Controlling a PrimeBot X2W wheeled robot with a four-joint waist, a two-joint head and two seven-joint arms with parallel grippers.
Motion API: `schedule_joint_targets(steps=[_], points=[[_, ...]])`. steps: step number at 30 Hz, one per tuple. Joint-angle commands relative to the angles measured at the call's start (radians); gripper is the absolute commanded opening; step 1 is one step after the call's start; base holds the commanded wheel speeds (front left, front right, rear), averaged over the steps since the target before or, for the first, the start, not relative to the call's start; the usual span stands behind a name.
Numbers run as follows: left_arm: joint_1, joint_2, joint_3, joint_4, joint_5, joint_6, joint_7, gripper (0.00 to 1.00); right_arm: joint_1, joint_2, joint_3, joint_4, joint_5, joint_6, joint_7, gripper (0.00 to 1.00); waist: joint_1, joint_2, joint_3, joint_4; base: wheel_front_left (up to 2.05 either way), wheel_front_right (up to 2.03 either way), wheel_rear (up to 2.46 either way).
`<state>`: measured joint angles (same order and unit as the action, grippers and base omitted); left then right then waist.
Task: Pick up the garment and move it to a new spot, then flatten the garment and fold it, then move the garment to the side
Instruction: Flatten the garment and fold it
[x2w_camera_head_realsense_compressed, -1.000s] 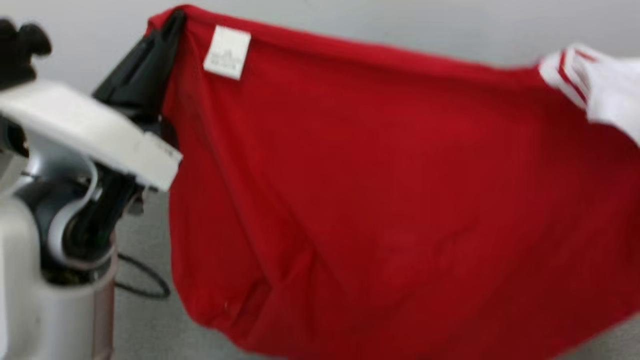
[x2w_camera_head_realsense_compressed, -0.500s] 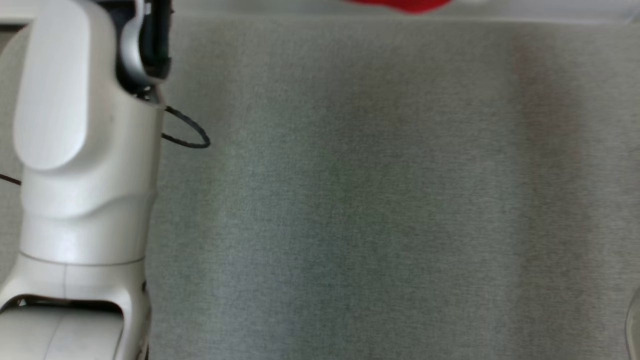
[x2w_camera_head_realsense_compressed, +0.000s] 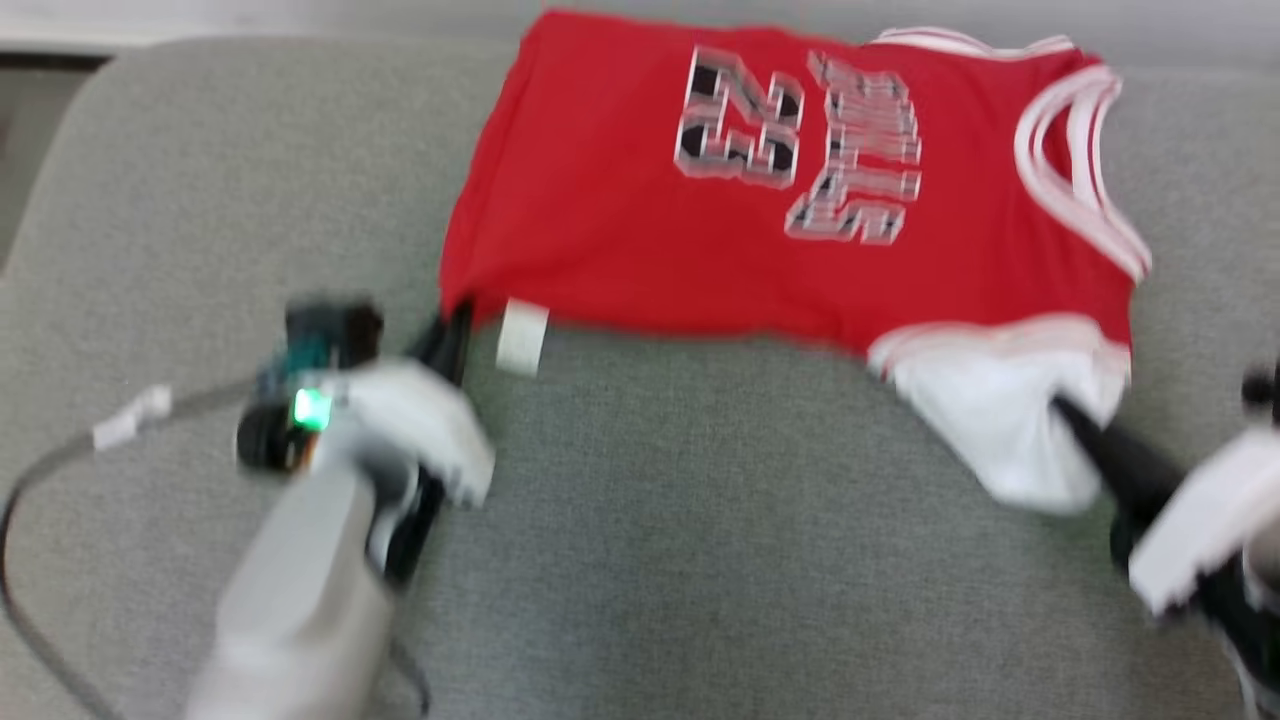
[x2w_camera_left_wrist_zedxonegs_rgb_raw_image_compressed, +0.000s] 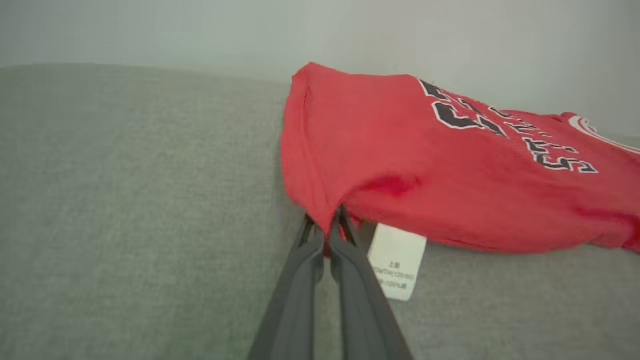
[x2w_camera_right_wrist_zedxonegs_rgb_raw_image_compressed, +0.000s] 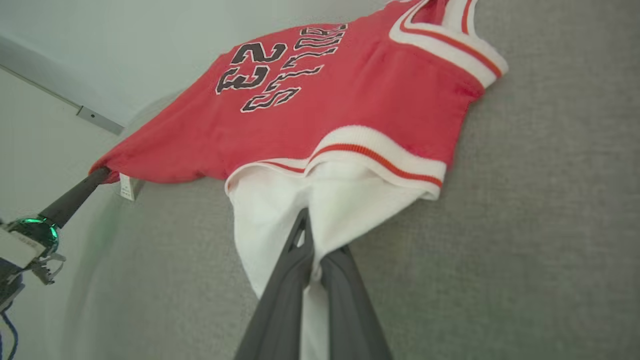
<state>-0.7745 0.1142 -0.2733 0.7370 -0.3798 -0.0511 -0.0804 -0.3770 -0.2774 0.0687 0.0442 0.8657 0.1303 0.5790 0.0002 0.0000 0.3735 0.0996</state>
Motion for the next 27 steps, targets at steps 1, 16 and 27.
schedule_joint_targets(steps=[1,16,27], points=[[0.06,0.02,-0.002,-0.018,-0.005,-0.002,0.003,0.0,0.062,-0.013,-0.001,-0.028,0.023,0.0,-0.003,0.0,-0.0002,0.0,-0.043,-0.003,0.0,0.0,0.0],[0.745,0.213,0.032,-0.797,-0.126,0.096,0.375,0.0,0.695,0.029,-0.119,-0.481,0.182,0.0,0.14,0.0,-0.0002,0.0,-0.204,-0.022,0.0,0.0,0.0],[0.816,0.317,0.103,-1.156,-0.302,0.159,0.715,0.0,0.71,0.054,-0.213,-0.513,0.16,0.0,0.387,0.0,-0.0002,0.0,-0.157,-0.042,0.0,0.0,0.0]])
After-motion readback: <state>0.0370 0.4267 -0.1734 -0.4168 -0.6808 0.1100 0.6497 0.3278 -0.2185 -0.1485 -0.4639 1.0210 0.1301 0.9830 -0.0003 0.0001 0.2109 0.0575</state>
